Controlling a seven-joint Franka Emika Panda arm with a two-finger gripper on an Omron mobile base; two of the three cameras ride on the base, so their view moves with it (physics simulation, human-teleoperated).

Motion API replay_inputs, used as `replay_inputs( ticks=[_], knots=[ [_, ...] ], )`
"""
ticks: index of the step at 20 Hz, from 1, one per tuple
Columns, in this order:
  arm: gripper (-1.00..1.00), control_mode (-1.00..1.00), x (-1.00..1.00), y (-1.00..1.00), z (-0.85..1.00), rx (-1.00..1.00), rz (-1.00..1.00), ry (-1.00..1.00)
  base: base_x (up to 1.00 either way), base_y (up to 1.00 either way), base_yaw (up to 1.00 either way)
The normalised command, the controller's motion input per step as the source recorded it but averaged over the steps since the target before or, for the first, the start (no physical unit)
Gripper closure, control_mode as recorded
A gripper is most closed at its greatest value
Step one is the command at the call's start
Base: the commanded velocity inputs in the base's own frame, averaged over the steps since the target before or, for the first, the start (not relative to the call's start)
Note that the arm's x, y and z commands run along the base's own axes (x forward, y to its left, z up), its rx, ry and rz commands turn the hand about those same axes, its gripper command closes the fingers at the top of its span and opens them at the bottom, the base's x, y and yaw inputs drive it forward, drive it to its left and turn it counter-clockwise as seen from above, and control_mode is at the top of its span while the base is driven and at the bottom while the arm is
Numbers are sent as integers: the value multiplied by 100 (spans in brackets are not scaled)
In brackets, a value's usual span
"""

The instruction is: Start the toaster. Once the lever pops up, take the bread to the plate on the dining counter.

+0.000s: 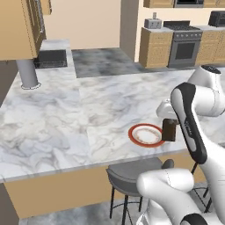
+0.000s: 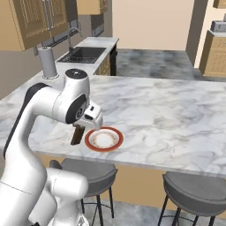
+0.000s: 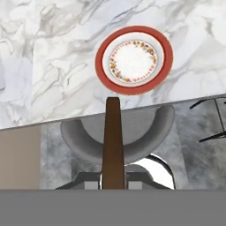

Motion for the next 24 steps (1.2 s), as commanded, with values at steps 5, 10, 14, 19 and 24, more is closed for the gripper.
replay_inputs(
  ticks=[5,10,14,19,24],
  knots=[
    [100,-100,48,0,-8,0,0,0,0,0,0],
    [100,-100,54,13,-25,0,0,0,0,0,0],
    [100,-100,54,18,-26,0,0,0,0,0,0],
    [100,-100,42,8,-33,1,0,0,0,0,0],
    [100,-100,34,0,-31,5,1,1,0,0,0]
  ],
)
